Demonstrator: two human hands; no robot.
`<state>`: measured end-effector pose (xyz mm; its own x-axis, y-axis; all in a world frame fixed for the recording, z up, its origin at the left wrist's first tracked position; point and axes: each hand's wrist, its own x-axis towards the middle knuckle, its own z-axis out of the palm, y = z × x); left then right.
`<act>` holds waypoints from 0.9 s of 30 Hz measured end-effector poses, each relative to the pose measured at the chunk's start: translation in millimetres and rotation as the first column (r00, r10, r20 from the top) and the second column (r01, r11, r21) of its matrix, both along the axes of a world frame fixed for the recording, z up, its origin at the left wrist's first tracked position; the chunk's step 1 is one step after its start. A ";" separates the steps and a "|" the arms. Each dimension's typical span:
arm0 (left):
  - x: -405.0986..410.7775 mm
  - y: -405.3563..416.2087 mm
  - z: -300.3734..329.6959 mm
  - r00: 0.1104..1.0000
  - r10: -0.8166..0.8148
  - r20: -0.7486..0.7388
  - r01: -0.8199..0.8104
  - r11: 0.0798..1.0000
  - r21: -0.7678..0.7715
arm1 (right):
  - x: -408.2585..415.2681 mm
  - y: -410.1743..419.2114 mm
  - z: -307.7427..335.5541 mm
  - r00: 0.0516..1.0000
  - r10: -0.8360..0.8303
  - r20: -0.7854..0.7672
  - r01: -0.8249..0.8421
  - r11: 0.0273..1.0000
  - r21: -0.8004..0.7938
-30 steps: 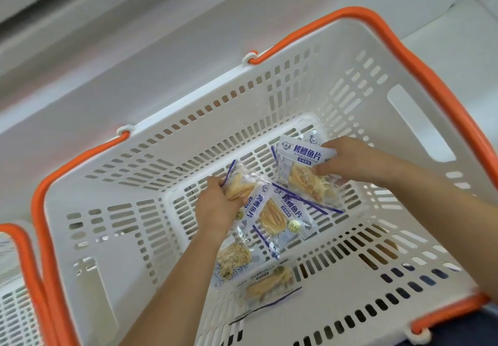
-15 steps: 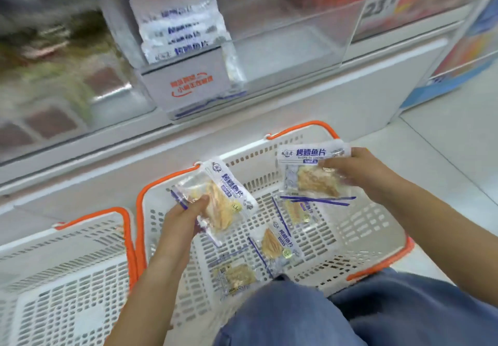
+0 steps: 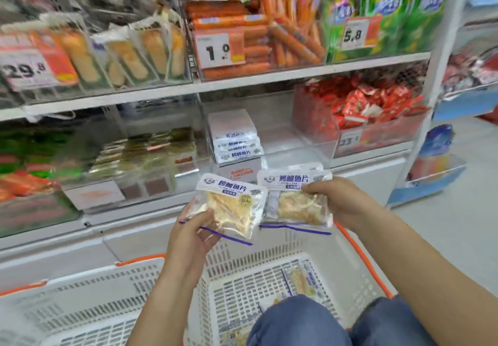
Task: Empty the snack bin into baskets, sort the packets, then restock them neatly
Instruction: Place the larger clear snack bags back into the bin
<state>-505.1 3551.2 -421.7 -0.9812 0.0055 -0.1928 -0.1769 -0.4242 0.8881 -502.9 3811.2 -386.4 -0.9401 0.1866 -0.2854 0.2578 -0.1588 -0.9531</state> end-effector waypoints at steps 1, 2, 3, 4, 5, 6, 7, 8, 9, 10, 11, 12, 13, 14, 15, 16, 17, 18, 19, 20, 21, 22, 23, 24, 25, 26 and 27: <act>1.3 -0.6 3.5 1.000 0.011 -0.011 -0.011 1.000 -0.002 | 1.8 -5.7 -1.9 1.000 0.002 -0.004 -0.002 0.999 -0.047; 2.3 -1.6 5.3 1.000 0.016 -0.018 -0.016 1.000 -0.014 | 4.4 -10.4 -5.5 1.000 0.004 -0.001 -0.004 0.996 -0.090; 3.3 -2.3 5.8 1.000 0.018 -0.022 -0.018 0.999 -0.028 | 6.9 -14.2 -10.6 1.000 0.005 0.007 -0.004 0.991 -0.137; 4.5 -2.5 6.3 0.999 0.021 -0.024 -0.022 0.999 -0.038 | 8.7 -17.1 -15.4 1.000 0.005 0.025 -0.001 0.986 -0.166; 6.6 -1.6 7.3 0.999 0.034 -0.025 -0.036 0.998 -0.046 | 11.0 -19.8 -18.2 0.998 0.009 0.061 0.002 0.984 -0.179; 8.1 -0.2 7.6 0.998 0.053 -0.025 -0.055 0.996 -0.065 | 12.8 -21.2 -22.0 0.996 0.024 0.082 -0.007 0.981 -0.195; 9.8 2.5 7.4 0.997 0.070 -0.028 -0.073 0.993 -0.095 | 13.7 -22.7 -26.0 0.995 0.033 0.090 -0.011 0.974 -0.228; 11.3 5.7 6.5 0.996 0.078 -0.032 -0.082 0.987 -0.137 | 15.8 -25.4 -25.8 0.995 0.036 0.094 -0.010 0.963 -0.268; 12.6 10.1 6.0 0.996 0.076 -0.035 -0.081 0.981 -0.174 | 16.1 -27.4 -26.8 0.995 0.041 0.091 -0.012 0.953 -0.301; 13.4 15.7 4.9 0.997 0.067 -0.033 -0.072 0.976 -0.206 | 15.7 -28.9 -28.3 0.996 0.035 0.083 -0.007 0.948 -0.317; 13.5 23.2 3.6 0.998 0.052 -0.031 -0.058 0.968 -0.243 | 15.4 -31.0 -27.7 0.997 0.025 0.073 0.000 0.944 -0.329; 13.7 32.2 3.2 0.999 0.032 -0.033 -0.040 0.953 -0.300 | 15.7 -33.4 -26.6 0.998 0.012 0.058 0.008 0.941 -0.338; 13.4 41.5 1.5 0.999 0.004 -0.034 -0.016 0.930 -0.368 | 15.6 -36.1 -26.5 0.999 0.014 0.036 -0.001 0.939 -0.345; 13.1 50.4 -0.3 0.999 -0.029 -0.026 0.015 0.905 -0.424 | 16.6 -39.1 -26.4 1.000 0.018 0.018 -0.011 0.943 -0.333; 11.7 57.7 -4.0 0.998 -0.058 -0.018 0.043 0.886 -0.461 | 17.9 -42.5 -26.3 1.000 0.019 0.012 -0.014 0.952 -0.305; 11.1 63.5 -5.7 0.996 -0.083 -0.008 0.069 0.873 -0.484 | 18.5 -44.2 -27.7 1.000 0.009 -0.006 -0.010 0.961 -0.278; 10.3 67.1 -7.0 0.995 -0.102 -0.005 0.086 0.860 -0.502 | 18.8 -44.9 -29.1 1.000 -0.003 -0.022 -0.003 0.964 -0.264; 8.4 68.1 -6.9 0.994 -0.111 -0.007 0.091 0.844 -0.528 | 18.7 -44.0 -29.7 0.999 -0.009 -0.038 -0.001 0.967 -0.254; 6.5 67.3 -4.2 0.992 -0.124 -0.012 0.097 0.823 -0.559 | 18.5 -41.5 -28.6 0.999 -0.009 -0.044 -0.002 0.973 -0.232; 4.4 64.6 1.3 0.988 -0.152 -0.016 0.114 0.800 -0.589 | 17.9 -37.9 -26.8 0.998 0.000 -0.056 -0.012 0.978 -0.210; 0.7 60.2 7.7 0.980 -0.197 -0.016 0.149 0.788 -0.597 | 18.2 -35.2 -21.9 0.997 0.016 -0.070 -0.029 0.982 -0.188; -3.6 55.8 15.5 0.967 -0.254 -0.014 0.200 0.794 -0.574 | 17.6 -31.6 -18.5 0.994 0.044 -0.098 -0.060 0.983 -0.174; -9.3 50.9 22.4 0.952 -0.306 -0.011 0.253 0.805 -0.537 | 18.5 -29.9 -12.8 0.988 0.078 -0.130 -0.099 0.981 -0.165; -15.8 46.1 28.6 0.938 -0.346 -0.016 0.288 0.805 -0.519 | 17.6 -28.6 -9.1 0.979 0.114 -0.170 -0.141 0.977 -0.159; -22.0 43.0 34.3 0.929 -0.370 -0.028 0.301 0.796 -0.526 | 16.3 -27.9 -5.1 0.970 0.137 -0.202 -0.169 0.974 -0.153; -26.7 41.8 40.9 0.923 -0.382 -0.055 0.292 0.785 -0.546 | 12.8 -26.6 -2.5 0.962 0.153 -0.228 -0.189 0.971 -0.145; -32.6 42.0 46.4 0.923 -0.374 -0.091 0.255 0.771 -0.584 | 9.1 -25.6 3.2 0.955 0.171 -0.244 -0.206 0.970 -0.127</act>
